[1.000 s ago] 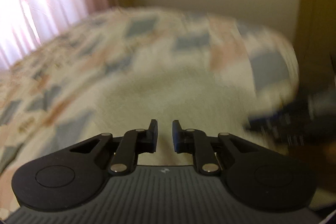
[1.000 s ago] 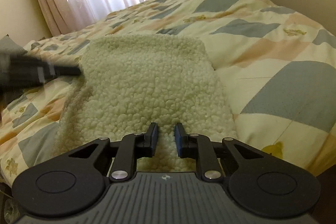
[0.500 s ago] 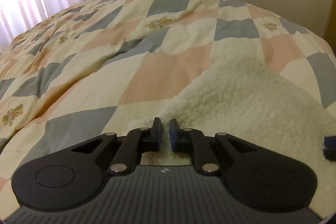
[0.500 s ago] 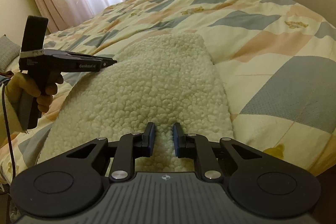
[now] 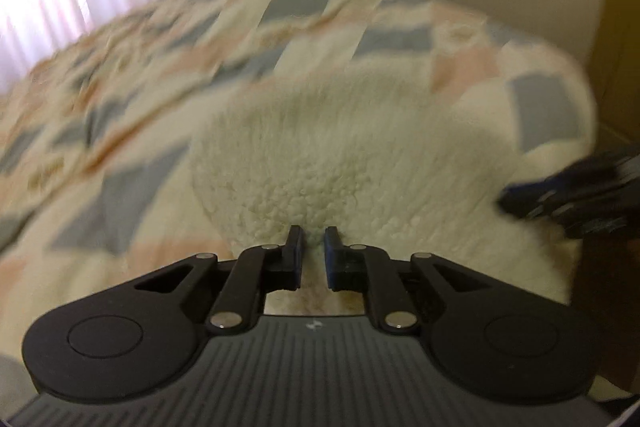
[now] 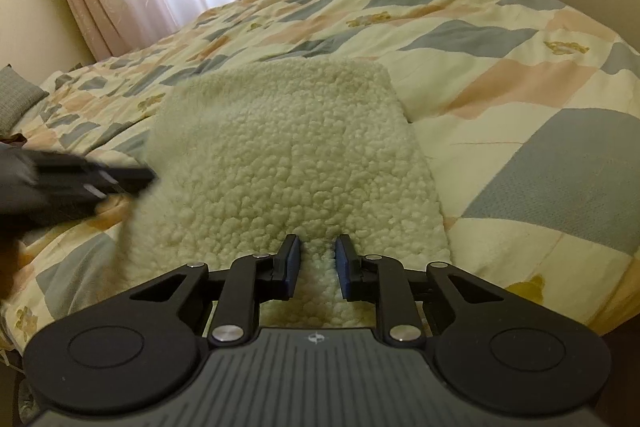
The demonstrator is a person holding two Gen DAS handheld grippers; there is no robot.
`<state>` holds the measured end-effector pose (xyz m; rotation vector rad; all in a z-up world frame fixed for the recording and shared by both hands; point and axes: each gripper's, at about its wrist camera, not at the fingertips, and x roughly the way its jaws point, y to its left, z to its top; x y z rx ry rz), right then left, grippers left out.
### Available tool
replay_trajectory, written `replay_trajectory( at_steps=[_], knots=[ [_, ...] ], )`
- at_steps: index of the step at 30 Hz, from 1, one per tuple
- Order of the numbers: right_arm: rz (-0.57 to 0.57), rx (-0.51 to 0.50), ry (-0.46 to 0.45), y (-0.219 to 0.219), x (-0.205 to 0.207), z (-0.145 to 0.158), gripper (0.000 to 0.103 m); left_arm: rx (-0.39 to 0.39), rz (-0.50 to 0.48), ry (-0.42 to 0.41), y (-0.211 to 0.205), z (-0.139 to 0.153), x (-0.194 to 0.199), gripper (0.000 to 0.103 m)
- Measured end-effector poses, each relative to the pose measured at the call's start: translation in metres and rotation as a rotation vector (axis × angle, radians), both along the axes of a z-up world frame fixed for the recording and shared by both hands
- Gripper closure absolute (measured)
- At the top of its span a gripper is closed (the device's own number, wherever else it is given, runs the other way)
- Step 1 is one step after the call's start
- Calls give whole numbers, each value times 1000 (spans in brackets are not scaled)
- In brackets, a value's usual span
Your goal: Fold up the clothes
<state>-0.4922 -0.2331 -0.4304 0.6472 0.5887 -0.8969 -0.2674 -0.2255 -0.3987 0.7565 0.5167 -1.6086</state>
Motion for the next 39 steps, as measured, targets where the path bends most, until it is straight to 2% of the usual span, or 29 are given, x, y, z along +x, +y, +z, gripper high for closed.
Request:
replay_trajectory(
  at_steps=[2, 7, 12, 14, 17, 23, 26, 27, 30, 31, 34, 39],
  knots=[
    [3, -7, 10, 1, 2, 0, 81, 30, 20, -2, 3, -12, -4, 94],
    [1, -6, 11, 1, 2, 1, 81, 34, 11, -53, 4, -4, -11, 94],
    [7, -3, 18, 2, 2, 6, 80, 5, 7, -43, 12, 8, -9, 94],
    [17, -1, -7, -2, -4, 19, 78, -9, 5, -37, 15, 13, -8, 94],
    [24, -43, -91, -17, -13, 41, 77, -78, 6, 7, 15, 37, 7, 93],
    [67, -116, -82, -84, 35, 44, 75, -136, 58, 24, -34, 47, 34, 93],
    [88, -152, -77, -118, 59, 46, 76, -107, 53, 25, -62, 32, 38, 93],
    [94, -160, -64, -129, 67, 44, 77, -94, 52, -7, -70, 24, 35, 93],
    [99, -117, 81, -158, 88, 13, 78, -62, 52, -80, -82, 1, 29, 93],
    [113, -98, 92, -164, 88, 1, 81, -58, 52, -99, -84, -6, 27, 93],
    [135, -82, 91, -172, 82, -20, 85, -64, 48, -134, -86, -22, 21, 93],
    [129, -85, 47, -173, 71, -28, 86, -77, 56, -151, -87, -32, 13, 96]
  ],
)
